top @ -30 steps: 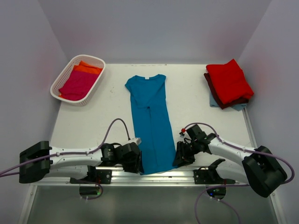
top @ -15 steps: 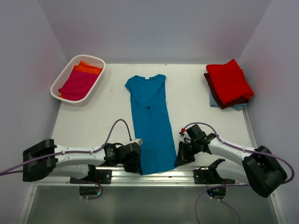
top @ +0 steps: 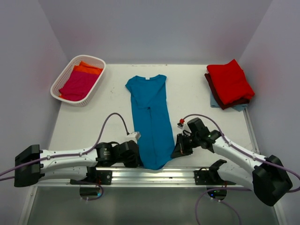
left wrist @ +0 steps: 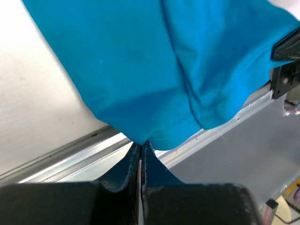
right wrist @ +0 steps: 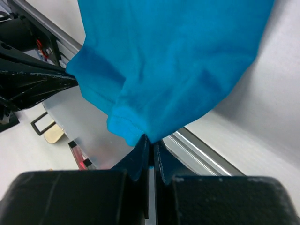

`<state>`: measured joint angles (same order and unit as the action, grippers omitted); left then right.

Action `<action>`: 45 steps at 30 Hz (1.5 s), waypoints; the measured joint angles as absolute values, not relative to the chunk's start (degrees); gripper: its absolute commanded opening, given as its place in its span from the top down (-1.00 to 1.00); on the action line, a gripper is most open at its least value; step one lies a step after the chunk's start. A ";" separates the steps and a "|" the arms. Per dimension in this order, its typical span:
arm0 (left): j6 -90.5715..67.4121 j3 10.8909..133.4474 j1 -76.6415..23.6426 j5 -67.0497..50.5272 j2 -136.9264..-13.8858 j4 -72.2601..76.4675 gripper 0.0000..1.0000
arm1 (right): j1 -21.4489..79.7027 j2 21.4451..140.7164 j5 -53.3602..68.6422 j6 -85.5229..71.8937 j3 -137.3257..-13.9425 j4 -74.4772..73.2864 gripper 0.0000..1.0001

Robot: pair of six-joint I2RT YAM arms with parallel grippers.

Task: Fold and stack the t-shirts
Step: Grab the bottom of the folded rectangular tshirt with both arms, then fold the folded rectangular tshirt in 1/3 of the way

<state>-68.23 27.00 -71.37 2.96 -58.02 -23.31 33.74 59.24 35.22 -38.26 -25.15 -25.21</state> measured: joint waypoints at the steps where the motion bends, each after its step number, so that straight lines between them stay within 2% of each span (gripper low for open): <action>1: -68.10 27.31 -71.37 4.01 -57.76 -23.29 1.00 | 33.74 59.90 35.03 -37.93 -25.93 -25.10 1.00; 14: -67.59 26.04 -70.08 17.76 -52.36 -23.83 1.00 | 33.74 68.71 27.09 -33.98 -33.21 -22.92 1.00; 21: -62.74 23.75 -66.48 23.16 -56.45 -17.76 1.00 | 33.74 74.63 21.85 -31.55 -36.95 -20.71 1.00; 32: -51.68 23.90 -57.65 25.41 -61.45 -5.21 1.00 | 33.54 80.23 16.60 -28.86 -44.38 -17.58 1.00; 45: -44.25 26.50 -49.50 24.27 -64.31 2.00 1.00 | 29.85 84.84 14.44 -27.11 -49.80 -16.97 1.00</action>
